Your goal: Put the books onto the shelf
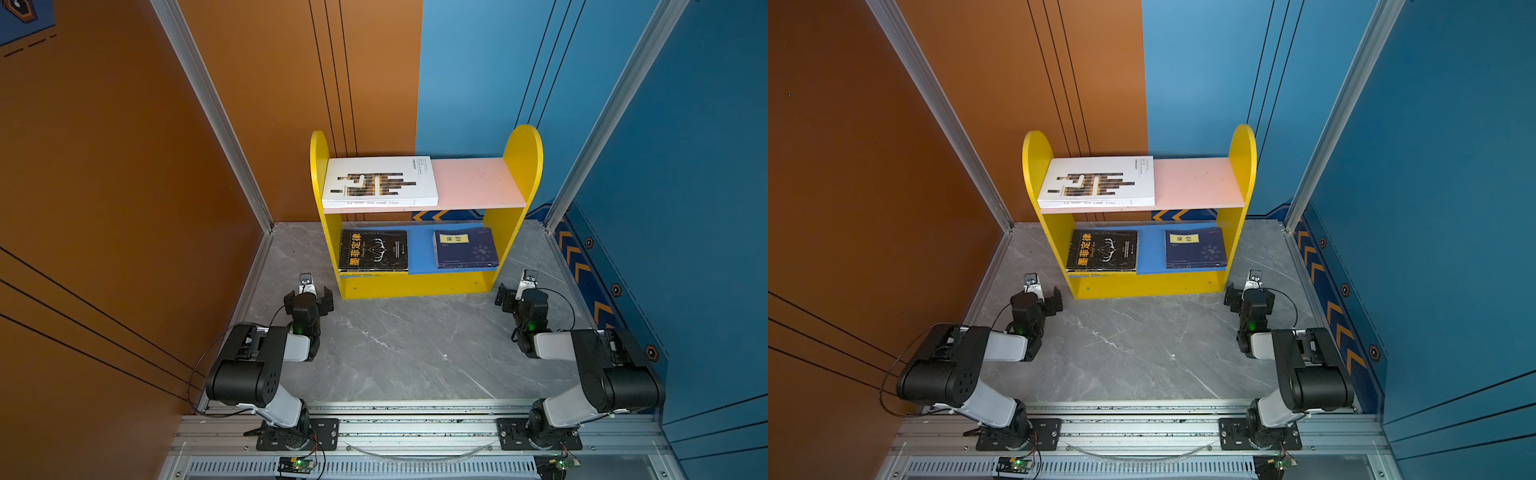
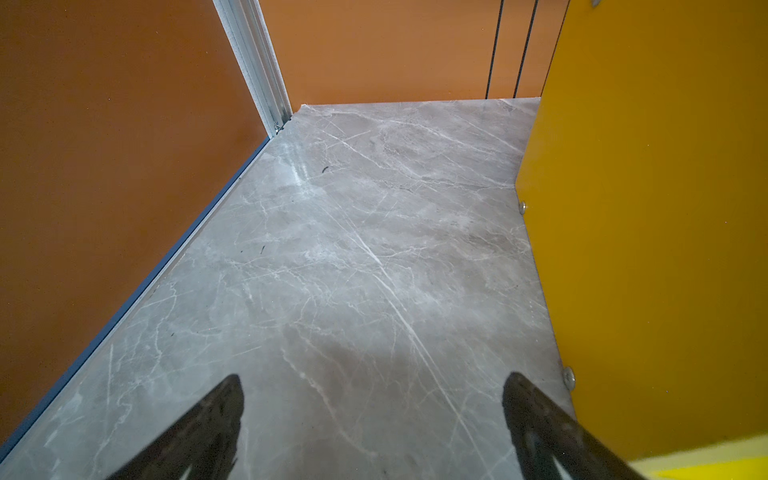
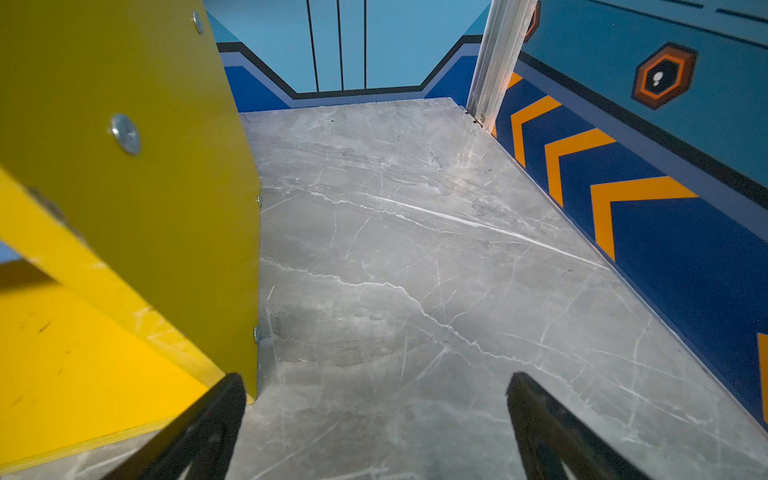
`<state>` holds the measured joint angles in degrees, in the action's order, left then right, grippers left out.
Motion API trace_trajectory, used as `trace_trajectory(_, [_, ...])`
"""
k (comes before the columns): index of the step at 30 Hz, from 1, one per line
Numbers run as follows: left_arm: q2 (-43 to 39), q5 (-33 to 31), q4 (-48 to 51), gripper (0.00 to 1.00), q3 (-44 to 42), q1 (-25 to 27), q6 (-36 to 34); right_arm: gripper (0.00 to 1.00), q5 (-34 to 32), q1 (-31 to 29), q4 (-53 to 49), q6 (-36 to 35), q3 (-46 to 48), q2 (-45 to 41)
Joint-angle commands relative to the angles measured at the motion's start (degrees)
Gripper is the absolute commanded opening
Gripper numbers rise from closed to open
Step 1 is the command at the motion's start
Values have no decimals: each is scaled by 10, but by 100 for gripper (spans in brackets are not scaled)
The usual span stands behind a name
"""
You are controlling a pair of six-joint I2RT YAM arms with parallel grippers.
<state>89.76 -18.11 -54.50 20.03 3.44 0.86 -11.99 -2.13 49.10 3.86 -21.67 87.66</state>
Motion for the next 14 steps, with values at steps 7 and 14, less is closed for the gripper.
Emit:
trace_trajectory(7, [-1, 6, 2, 98, 10, 2, -3, 100, -2, -2, 13, 3, 3, 1])
trace_trajectory(14, [-3, 7, 3, 98, 9, 1, -2, 100, -2, -2, 13, 2, 4, 1])
